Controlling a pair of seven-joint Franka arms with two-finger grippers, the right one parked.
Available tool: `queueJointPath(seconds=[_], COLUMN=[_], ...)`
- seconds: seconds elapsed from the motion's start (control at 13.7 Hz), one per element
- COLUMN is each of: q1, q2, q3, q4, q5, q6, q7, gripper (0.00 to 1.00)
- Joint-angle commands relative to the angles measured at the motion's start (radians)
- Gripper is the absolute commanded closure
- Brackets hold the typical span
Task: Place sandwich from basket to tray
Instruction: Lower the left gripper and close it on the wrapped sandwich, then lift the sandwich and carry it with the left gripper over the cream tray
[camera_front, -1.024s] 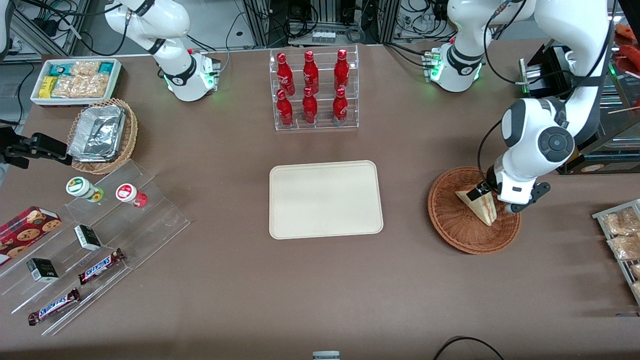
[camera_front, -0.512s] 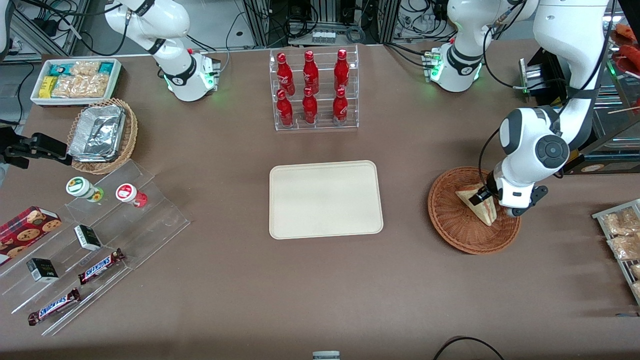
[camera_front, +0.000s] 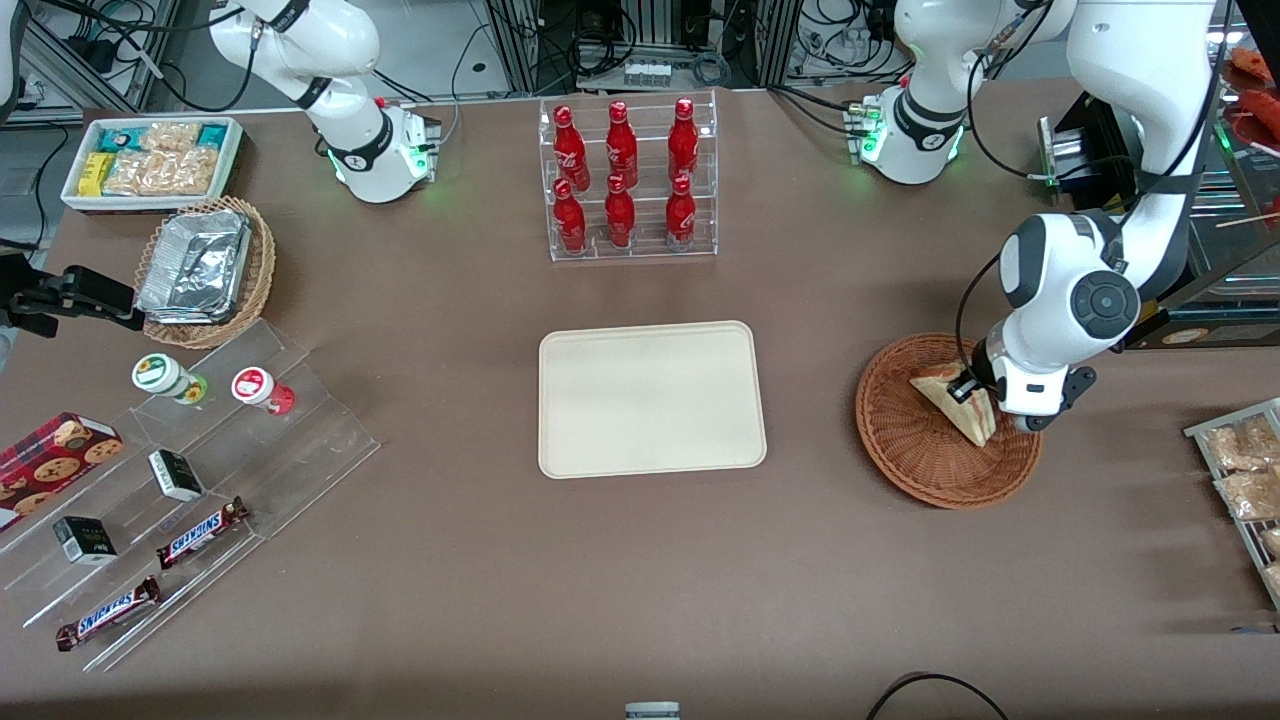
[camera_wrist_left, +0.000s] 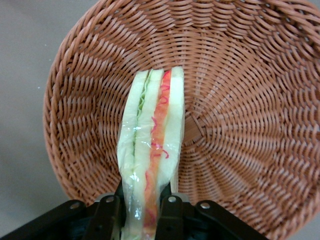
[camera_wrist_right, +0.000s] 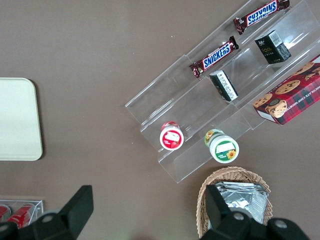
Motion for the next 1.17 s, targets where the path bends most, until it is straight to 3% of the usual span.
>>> queueJointPath(seconds=[0.0,0.59,1.1], q1=[-0.037,-0.322,-0.565], q2=[-0.024,0.013,0.251], q3=[-0.021,-0.027,-0.027], q4=[0.112,0.230,0.502], q5=[0.015,0.012,-0.005], q6=[-0.177,-0.249,-0.256], q7=[-0.015,-0.015,-0.047], gripper=[1.00,1.00,1.00])
